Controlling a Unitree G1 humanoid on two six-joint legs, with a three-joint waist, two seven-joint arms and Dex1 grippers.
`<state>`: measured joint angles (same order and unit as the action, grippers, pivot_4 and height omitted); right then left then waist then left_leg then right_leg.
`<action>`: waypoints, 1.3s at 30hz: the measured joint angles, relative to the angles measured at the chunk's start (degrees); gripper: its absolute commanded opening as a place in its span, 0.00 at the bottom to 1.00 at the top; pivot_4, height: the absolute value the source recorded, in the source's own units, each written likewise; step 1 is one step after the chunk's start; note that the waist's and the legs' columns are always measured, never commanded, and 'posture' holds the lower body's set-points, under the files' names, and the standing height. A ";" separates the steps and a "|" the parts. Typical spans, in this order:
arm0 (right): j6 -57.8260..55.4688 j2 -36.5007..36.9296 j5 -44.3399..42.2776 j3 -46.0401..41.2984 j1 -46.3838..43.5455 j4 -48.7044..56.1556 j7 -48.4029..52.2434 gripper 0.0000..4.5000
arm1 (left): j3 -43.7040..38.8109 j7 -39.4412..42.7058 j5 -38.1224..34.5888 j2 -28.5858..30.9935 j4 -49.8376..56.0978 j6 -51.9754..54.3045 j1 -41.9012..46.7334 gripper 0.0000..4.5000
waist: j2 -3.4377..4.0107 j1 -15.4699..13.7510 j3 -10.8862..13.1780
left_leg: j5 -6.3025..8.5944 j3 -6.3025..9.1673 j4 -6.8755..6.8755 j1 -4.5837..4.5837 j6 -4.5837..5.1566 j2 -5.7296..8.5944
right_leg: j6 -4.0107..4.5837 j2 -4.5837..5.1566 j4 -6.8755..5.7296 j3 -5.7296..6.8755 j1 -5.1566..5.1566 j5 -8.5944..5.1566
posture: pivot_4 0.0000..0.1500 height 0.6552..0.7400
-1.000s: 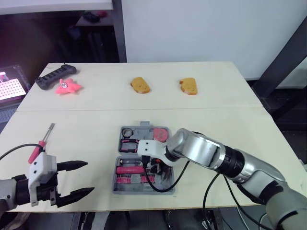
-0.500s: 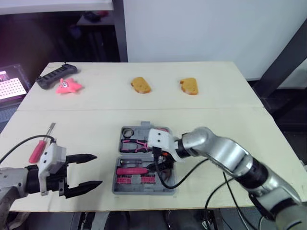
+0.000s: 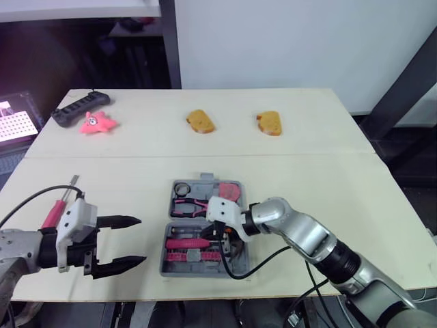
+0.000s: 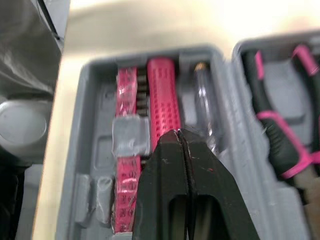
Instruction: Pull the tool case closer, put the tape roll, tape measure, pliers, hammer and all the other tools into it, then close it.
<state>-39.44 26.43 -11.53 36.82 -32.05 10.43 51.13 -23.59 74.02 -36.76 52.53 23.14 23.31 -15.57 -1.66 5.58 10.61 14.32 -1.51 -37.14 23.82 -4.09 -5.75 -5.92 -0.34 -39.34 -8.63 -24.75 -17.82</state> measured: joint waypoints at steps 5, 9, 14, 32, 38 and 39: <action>1.28 -1.35 2.06 1.20 0.41 -4.00 0.85 0.01 | -0.01 0.04 0.06 0.00 0.05 -0.06 -0.67 1.00 | 0.00 -0.06 0.00 | 0.00 0.01 0.00 -0.04 0.00 0.00 | -0.01 -0.01 -0.01 0.01 0.04 0.00 | 1.00 0.70; 2.40 -1.63 3.54 1.97 -0.03 -5.31 2.42 0.01 | -0.01 0.04 0.18 0.04 0.05 -0.15 -0.48 1.00 | -0.02 -0.06 -0.02 | 0.00 0.01 0.01 -0.24 0.00 0.00 | 0.00 0.00 -0.01 0.01 0.22 -0.01 | 1.00 0.70; 0.60 -1.96 4.79 2.78 -0.75 -5.74 3.38 0.01 | -0.01 -0.04 1.03 0.05 0.05 -0.31 -0.39 1.00 | -0.06 -0.06 -0.13 | 0.00 0.00 0.02 -0.36 0.00 0.00 | 0.00 0.00 0.00 0.00 0.33 -0.02 | 1.00 0.70; 3.24 -5.05 5.52 0.46 1.25 -10.82 5.24 0.01 | -0.18 -0.77 1.40 0.48 0.33 -0.37 -1.55 1.00 | -0.43 0.08 -1.77 | 0.08 0.01 0.21 -0.87 0.10 -0.02 | 0.23 -0.01 0.13 0.04 0.86 -0.23 | 1.00 0.70; 10.97 -3.06 3.32 -6.34 3.64 -9.44 6.64 0.01 | -0.19 -1.88 1.77 0.24 -0.12 -1.16 -1.45 1.00 | -0.19 -0.12 -1.38 | 0.07 0.00 0.09 -0.37 0.09 -0.01 | 0.21 0.00 0.02 0.02 0.34 -0.20 | 1.00 0.70; 10.91 -2.21 2.14 -8.44 3.80 -8.03 7.06 0.01 | -0.21 -2.12 1.14 0.10 -0.41 -0.67 -1.22 1.00 | -0.19 -0.16 -1.36 | 0.07 0.00 0.09 -0.37 0.09 -0.01 | 0.20 -0.01 0.02 0.03 0.35 -0.20 | 1.00 0.70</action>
<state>-28.53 24.22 -9.39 28.39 -28.25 2.40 58.19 -23.81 71.90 -35.62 52.63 22.73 22.64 -16.79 -1.85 5.42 9.25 14.39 -1.51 -37.05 23.45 -4.00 -5.76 -5.71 -0.34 -39.31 -8.60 -24.40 -18.03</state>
